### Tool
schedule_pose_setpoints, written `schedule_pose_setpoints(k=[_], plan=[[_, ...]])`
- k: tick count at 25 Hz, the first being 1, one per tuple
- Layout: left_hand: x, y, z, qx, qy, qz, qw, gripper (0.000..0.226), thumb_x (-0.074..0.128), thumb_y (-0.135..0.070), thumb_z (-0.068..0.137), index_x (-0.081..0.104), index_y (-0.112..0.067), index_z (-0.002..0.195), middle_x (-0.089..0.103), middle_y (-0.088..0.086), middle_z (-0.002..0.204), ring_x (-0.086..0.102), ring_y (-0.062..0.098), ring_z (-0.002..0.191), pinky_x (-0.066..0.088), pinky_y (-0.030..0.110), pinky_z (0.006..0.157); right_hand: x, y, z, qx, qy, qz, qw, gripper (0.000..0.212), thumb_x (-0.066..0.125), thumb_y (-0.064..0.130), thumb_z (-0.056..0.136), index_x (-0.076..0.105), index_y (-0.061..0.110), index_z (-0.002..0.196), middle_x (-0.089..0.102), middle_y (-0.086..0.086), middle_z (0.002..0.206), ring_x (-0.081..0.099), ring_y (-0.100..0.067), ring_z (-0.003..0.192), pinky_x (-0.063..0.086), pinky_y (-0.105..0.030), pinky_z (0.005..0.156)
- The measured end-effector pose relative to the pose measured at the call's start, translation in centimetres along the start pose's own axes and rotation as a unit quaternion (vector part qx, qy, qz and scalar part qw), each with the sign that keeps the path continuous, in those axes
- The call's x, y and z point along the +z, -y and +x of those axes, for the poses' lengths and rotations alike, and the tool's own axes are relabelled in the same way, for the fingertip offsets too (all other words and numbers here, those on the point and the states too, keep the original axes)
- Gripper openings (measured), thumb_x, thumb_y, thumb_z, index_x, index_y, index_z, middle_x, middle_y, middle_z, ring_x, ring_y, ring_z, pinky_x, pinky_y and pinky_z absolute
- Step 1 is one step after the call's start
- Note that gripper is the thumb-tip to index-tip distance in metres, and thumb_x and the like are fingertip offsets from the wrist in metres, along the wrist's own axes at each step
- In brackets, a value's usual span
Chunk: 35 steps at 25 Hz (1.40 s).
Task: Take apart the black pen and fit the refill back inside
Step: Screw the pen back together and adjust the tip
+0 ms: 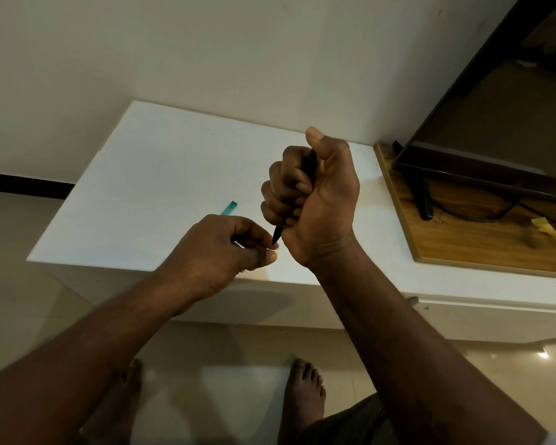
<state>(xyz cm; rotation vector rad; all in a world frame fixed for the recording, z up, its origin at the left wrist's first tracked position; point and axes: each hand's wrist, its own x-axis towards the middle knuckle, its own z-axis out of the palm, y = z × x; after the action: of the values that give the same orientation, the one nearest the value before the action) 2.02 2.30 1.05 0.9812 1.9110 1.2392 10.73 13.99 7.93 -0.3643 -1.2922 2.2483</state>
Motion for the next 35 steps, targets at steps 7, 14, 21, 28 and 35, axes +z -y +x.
schedule_pose_setpoints(k=[7, 14, 21, 28, 35], plan=[[-0.04, -0.05, -0.05, 0.003, 0.004, -0.002, 1.0, 0.007, 0.084, -0.035, 0.08, 0.079, -0.035, 0.085, 0.077, -0.014, 0.078, 0.071, 0.004, 0.072, 0.053, 0.029, 0.071, 0.08, 0.03, -0.01, -0.002, -0.009, -0.005, 1.0, 0.048, 0.041, 0.04, 0.09, 0.026, 0.017, 0.051, 0.018, 0.002, 0.046, 0.01, -0.012, 0.042, 0.011, -0.021, 0.045], [-0.03, -0.03, -0.04, -0.003, 0.005, -0.001, 1.0, 0.007, 0.084, -0.035, 0.08, 0.079, -0.034, 0.086, 0.077, -0.014, 0.078, 0.071, 0.004, 0.073, 0.054, 0.03, 0.073, 0.08, -0.03, -0.02, -0.003, -0.011, -0.003, 1.0, 0.05, 0.04, 0.041, 0.092, 0.028, 0.016, 0.051, 0.02, 0.004, 0.045, 0.011, -0.011, 0.041, 0.013, -0.021, 0.044], [0.05, 0.04, -0.06, -0.015, 0.016, 0.021, 1.0, 0.008, 0.084, -0.034, 0.081, 0.08, -0.034, 0.088, 0.076, -0.016, 0.077, 0.069, -0.002, 0.07, 0.046, 0.024, 0.068, 0.04, -0.02, 0.03, -0.007, -0.01, -0.002, 1.0, 0.05, 0.041, 0.042, 0.091, 0.029, 0.017, 0.05, 0.02, 0.004, 0.045, 0.01, -0.012, 0.042, 0.012, -0.021, 0.044], [0.04, 0.11, -0.07, -0.027, 0.024, 0.022, 0.999, 0.008, 0.084, -0.033, 0.081, 0.08, -0.034, 0.088, 0.076, -0.014, 0.076, 0.07, 0.0, 0.072, 0.047, 0.021, 0.068, -0.09, -0.08, 0.06, -0.007, -0.012, -0.006, 1.0, 0.049, 0.041, 0.04, 0.091, 0.029, 0.017, 0.05, 0.021, 0.004, 0.045, 0.011, -0.012, 0.041, 0.013, -0.02, 0.044], [0.07, 0.12, -0.03, -0.027, 0.025, 0.022, 0.999, 0.008, 0.084, -0.033, 0.081, 0.08, -0.034, 0.087, 0.076, -0.015, 0.077, 0.07, -0.001, 0.072, 0.048, 0.022, 0.069, -0.11, -0.09, 0.05, -0.008, -0.015, -0.012, 1.0, 0.048, 0.041, 0.04, 0.091, 0.027, 0.015, 0.053, 0.019, 0.003, 0.046, 0.01, -0.012, 0.042, 0.011, -0.022, 0.045]])
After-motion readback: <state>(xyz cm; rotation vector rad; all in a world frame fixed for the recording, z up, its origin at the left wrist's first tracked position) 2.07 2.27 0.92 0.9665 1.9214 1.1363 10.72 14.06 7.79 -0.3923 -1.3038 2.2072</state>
